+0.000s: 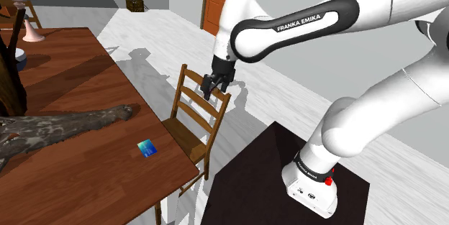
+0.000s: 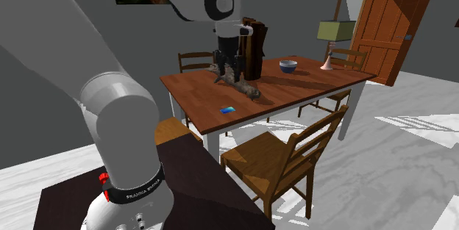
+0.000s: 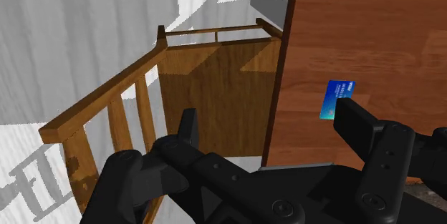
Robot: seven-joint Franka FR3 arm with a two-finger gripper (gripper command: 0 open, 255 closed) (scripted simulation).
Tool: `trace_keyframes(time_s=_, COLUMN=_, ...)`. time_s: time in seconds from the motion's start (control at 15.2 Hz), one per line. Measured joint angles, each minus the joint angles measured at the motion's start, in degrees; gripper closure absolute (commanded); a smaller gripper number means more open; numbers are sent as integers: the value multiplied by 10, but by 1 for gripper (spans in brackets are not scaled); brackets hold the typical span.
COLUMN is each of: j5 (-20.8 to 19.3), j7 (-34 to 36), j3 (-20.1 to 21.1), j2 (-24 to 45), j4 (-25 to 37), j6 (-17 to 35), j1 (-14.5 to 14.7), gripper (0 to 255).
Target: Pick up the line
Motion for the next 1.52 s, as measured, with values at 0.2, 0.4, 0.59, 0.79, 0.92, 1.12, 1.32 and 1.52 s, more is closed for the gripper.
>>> trace_keyframes(time_s=0.2, j5=-16, j7=41, j3=27, j2=66, j4=17, j6=54, j1=-3, gripper=0)
trace_keyframes(time_s=0.4, j5=-44, j7=93, j3=53, j2=127, j4=36, j6=100, j1=-5, gripper=0)
trace_keyframes(time_s=0.59, j5=-88, j7=153, j3=72, j2=194, j4=70, j6=132, j1=-5, gripper=0)
trace_keyframes(time_s=0.79, j5=-147, j7=219, j3=79, j2=268, j4=110, j6=162, j1=2, gripper=0)
trace_keyframes(time_s=0.92, j5=-189, j7=265, j3=75, j2=319, j4=139, j6=178, j1=15, gripper=0)
trace_keyframes(time_s=1.12, j5=-242, j7=321, j3=59, j2=389, j4=195, j6=186, j1=40, gripper=0)
trace_keyframes(time_s=1.32, j5=-285, j7=368, j3=38, j2=464, j4=262, j6=188, j1=73, gripper=0)
trace_keyframes(time_s=1.52, j5=-312, j7=399, j3=18, j2=527, j4=326, j6=186, j1=102, gripper=0)
